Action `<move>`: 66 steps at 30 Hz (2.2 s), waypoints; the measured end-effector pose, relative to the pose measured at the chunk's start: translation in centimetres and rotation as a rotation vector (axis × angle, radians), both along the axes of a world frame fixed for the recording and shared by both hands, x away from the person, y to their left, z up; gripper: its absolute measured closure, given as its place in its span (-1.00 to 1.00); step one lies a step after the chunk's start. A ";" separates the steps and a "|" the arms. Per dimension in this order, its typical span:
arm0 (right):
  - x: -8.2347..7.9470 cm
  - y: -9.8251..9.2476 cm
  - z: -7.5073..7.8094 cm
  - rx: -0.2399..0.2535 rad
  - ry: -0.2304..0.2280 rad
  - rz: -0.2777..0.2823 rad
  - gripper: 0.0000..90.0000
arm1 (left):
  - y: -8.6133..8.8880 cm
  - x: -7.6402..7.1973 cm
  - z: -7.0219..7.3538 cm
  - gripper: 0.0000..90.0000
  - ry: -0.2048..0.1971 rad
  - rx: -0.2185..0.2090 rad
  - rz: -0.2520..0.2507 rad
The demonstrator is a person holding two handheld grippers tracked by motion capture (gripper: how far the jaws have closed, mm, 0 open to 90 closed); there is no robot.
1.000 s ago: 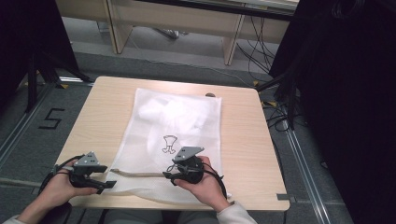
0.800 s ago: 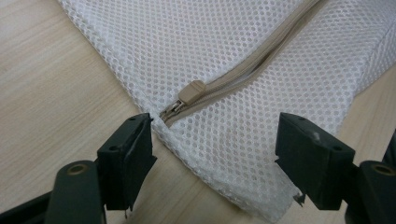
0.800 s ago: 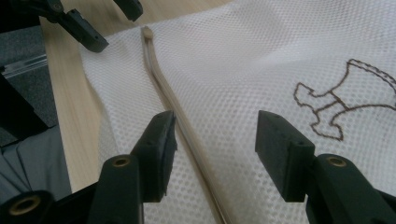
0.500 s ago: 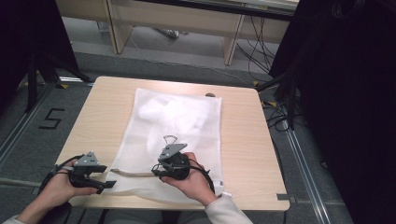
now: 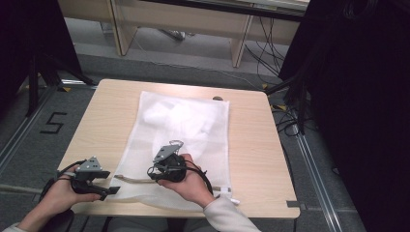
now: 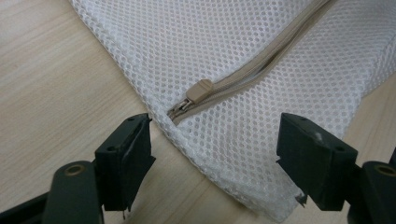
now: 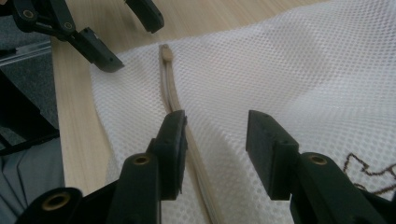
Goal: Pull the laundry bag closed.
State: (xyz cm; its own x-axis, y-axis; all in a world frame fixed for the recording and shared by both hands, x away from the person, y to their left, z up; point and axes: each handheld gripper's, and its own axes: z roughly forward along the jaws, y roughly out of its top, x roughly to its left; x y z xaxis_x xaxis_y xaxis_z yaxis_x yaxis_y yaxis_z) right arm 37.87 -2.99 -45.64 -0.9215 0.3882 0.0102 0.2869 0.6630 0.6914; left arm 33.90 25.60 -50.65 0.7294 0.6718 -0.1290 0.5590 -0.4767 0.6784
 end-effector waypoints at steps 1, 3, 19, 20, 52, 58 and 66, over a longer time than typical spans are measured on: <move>0.0 0.0 0.0 0.000 0.000 0.000 0.30 | 0.0 0.0 0.0 -0.43 0.000 0.000 0.000; 0.2 0.6 0.1 -0.005 0.010 0.014 0.31 | 0.0 0.0 -0.1 -0.43 0.007 -0.006 0.010; 0.6 4.6 -0.4 -0.016 0.062 0.060 0.47 | 0.1 0.1 -0.1 -0.41 0.002 -0.011 -0.007; 0.6 4.6 -0.4 -0.016 0.062 0.060 0.47 | 0.1 0.1 -0.1 -0.41 0.002 -0.011 -0.007; 2.2 10.0 -2.8 -0.069 0.139 0.077 0.63 | -0.1 0.0 -0.2 -0.41 0.026 -0.016 0.006; 2.4 10.4 -3.0 -0.071 0.143 0.085 0.63 | -0.1 0.0 -0.2 -0.41 0.024 -0.014 0.004; 2.5 11.0 -3.6 -0.088 0.165 0.096 0.63 | 0.0 0.0 -0.1 -0.41 0.015 -0.011 0.001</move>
State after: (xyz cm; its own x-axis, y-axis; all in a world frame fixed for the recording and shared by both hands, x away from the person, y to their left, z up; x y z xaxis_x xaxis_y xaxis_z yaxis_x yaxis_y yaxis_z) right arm 40.37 8.03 -49.25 -0.9430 0.3047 0.1337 0.3239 0.7488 0.5782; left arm 33.91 25.59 -50.74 0.7266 0.6711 -0.1474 0.5697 -0.4685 0.6752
